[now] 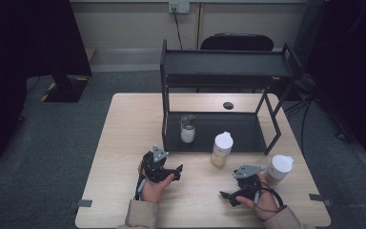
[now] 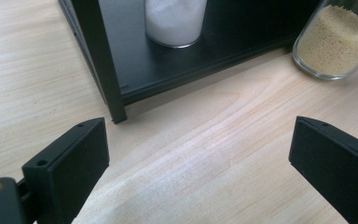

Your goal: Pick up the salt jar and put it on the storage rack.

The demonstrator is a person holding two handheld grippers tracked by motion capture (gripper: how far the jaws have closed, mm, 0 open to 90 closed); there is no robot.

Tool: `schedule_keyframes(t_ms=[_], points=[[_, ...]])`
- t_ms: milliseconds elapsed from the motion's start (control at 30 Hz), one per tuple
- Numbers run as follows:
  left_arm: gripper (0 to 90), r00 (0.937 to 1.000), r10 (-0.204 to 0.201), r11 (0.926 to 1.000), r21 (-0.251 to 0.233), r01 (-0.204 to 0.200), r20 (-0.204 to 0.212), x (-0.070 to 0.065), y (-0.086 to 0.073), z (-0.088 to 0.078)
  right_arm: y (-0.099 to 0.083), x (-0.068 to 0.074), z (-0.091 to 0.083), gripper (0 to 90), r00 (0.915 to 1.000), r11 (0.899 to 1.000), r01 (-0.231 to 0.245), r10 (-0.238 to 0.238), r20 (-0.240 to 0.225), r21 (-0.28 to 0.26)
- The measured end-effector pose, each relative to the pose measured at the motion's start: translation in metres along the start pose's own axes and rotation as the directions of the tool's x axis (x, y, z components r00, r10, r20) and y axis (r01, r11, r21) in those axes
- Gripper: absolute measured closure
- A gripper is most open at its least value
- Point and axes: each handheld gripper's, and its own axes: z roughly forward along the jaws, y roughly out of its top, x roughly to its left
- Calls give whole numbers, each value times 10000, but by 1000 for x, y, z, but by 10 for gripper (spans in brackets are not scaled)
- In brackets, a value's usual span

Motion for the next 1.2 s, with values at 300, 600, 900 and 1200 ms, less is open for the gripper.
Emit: schedule_keyframes(t_ms=[300, 600, 900, 1200], points=[[42, 9999, -31, 9999, 115, 33, -110, 0, -7, -4, 0, 0, 0, 0, 10000, 10000, 3, -3, -1, -1], [42, 9997, -84, 9998, 173, 88, -242, 1, -12, -11, 0, 0, 0, 0, 10000, 10000, 2, -2, 0, -1], [39, 9989, -66, 9985, 533, 91, -467, -1, -16, -15, 0, 0, 0, 0, 10000, 10000, 1, -1, 0, 1], [39, 9986, 73, 9963, 861, -28, -523, -3, -17, -17, 0, 0, 0, 0, 10000, 10000, 1, -1, 0, 0]])
